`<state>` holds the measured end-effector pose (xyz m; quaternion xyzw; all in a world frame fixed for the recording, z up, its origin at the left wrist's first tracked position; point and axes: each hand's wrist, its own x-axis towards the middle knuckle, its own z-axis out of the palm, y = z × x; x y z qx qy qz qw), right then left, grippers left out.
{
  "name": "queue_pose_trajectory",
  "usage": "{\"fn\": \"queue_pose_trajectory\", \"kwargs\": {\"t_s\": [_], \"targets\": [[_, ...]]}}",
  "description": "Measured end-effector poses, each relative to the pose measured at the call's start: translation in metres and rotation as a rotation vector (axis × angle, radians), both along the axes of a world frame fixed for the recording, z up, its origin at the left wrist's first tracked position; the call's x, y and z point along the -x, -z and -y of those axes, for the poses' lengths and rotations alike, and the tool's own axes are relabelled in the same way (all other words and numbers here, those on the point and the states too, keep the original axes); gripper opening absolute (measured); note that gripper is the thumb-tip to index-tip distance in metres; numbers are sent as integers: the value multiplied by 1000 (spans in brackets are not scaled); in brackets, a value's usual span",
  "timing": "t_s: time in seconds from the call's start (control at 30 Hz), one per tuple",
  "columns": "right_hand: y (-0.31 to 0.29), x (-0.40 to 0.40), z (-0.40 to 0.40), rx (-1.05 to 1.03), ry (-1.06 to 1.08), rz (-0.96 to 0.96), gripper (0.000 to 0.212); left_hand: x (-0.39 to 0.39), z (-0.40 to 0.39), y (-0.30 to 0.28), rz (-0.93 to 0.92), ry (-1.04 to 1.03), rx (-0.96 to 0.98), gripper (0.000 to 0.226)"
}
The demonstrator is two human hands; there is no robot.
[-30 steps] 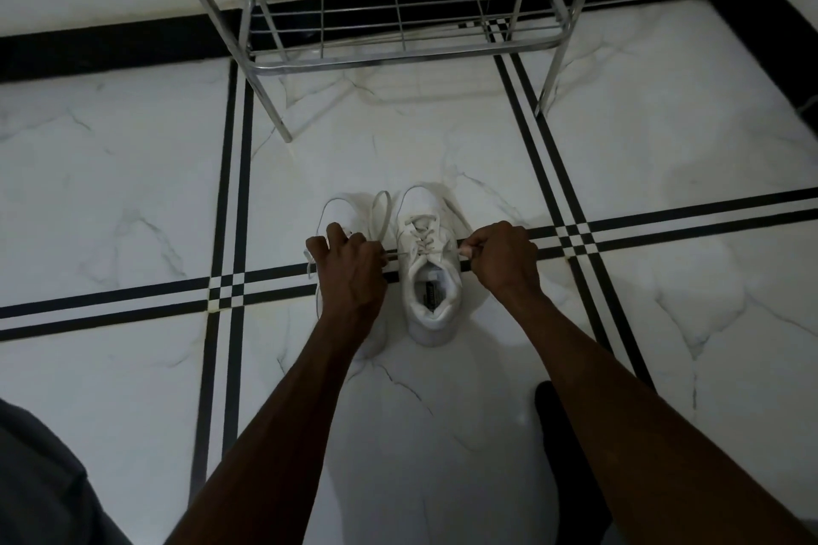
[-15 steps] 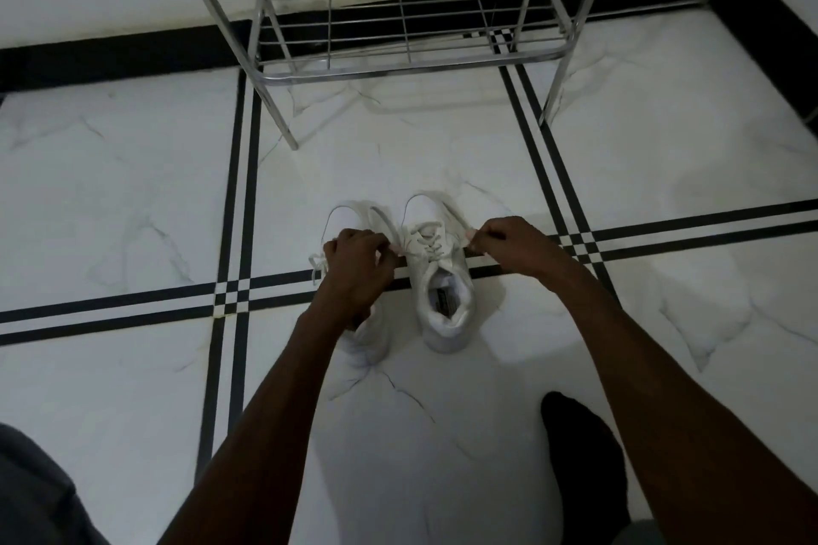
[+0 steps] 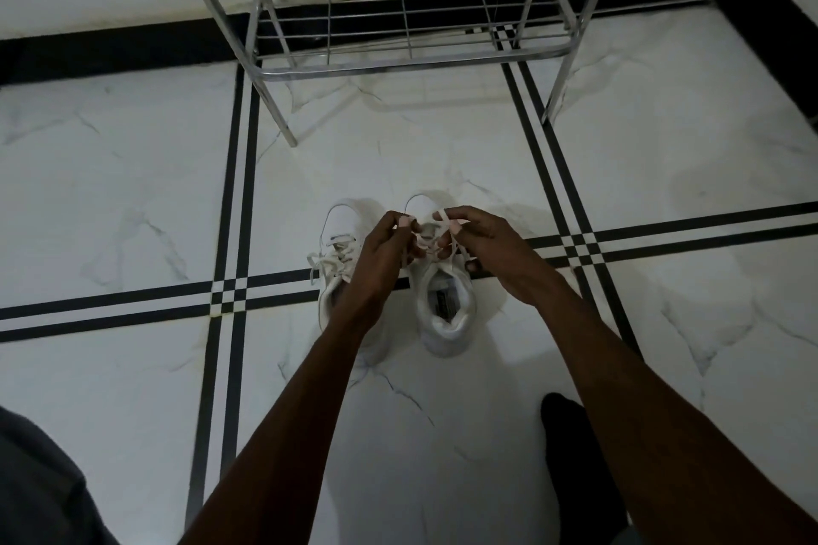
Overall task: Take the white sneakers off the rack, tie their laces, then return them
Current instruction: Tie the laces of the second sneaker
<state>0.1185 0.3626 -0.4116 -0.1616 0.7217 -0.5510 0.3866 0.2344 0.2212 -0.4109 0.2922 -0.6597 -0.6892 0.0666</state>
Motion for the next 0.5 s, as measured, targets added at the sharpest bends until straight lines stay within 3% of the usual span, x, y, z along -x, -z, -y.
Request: {"fn": "queue_pose_trajectory", "kwargs": {"t_s": [0.2, 0.37, 0.5], "targets": [[7, 5, 3, -18, -24, -50, 42, 0, -1, 6, -79, 93, 163, 23], [19, 9, 2, -67, 67, 16, 30, 3, 5, 13, -64, 186, 341, 28], [23, 8, 4, -76, 249, 85, 33, 5, 4, 10, -11, 244, 437, 38]]}}
